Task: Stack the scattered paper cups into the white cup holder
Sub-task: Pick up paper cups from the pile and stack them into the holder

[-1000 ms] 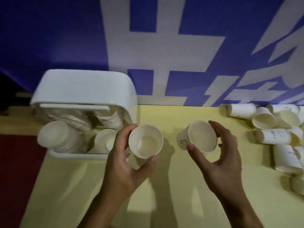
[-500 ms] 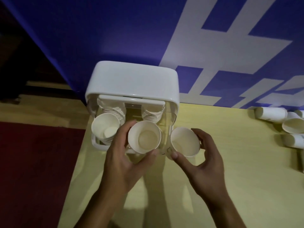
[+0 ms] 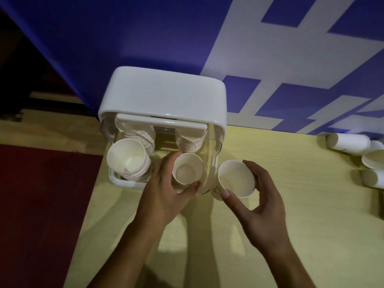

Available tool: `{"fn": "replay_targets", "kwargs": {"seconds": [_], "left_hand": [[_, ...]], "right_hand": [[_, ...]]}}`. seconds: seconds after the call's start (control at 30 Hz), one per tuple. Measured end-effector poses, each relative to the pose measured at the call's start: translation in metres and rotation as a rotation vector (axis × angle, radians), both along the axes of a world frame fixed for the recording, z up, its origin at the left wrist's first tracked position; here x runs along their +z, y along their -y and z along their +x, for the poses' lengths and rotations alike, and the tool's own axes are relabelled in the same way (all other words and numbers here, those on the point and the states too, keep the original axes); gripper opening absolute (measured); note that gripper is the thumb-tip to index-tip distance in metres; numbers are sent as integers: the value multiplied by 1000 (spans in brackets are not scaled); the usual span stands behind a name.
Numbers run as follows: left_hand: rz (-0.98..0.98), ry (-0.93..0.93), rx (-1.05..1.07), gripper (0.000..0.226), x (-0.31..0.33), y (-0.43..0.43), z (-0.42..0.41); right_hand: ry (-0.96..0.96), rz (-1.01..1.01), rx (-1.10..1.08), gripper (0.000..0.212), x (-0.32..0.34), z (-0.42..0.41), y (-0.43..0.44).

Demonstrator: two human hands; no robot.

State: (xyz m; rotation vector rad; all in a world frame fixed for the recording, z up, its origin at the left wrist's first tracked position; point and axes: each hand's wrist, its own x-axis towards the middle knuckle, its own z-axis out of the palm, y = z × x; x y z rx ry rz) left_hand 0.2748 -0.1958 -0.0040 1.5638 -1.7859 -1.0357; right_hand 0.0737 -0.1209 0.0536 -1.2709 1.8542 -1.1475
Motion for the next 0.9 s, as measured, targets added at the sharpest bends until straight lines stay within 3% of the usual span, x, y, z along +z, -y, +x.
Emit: {"fn": "replay_targets", "kwargs": {"seconds": [0.3,0.4,0.53,0.63,0.9], "left_hand": [[125,-16,-59,92,-4,5,8],[119,-46,-20,83,6,-2,12],[32,-310,103,53,32,-12,13],[25,-451,118,48,48,-10,9],[78,-370,87,37,32,-1,7]], "right_hand": [[-8,-26,4,70,1,10,6],[-13,-71,-8,72,8,17,10],[-24,-117,33,71,13,31,20],[-37,-129,93,73,12,45,29],[-113,-83,167,77,-30,56,45]]}}
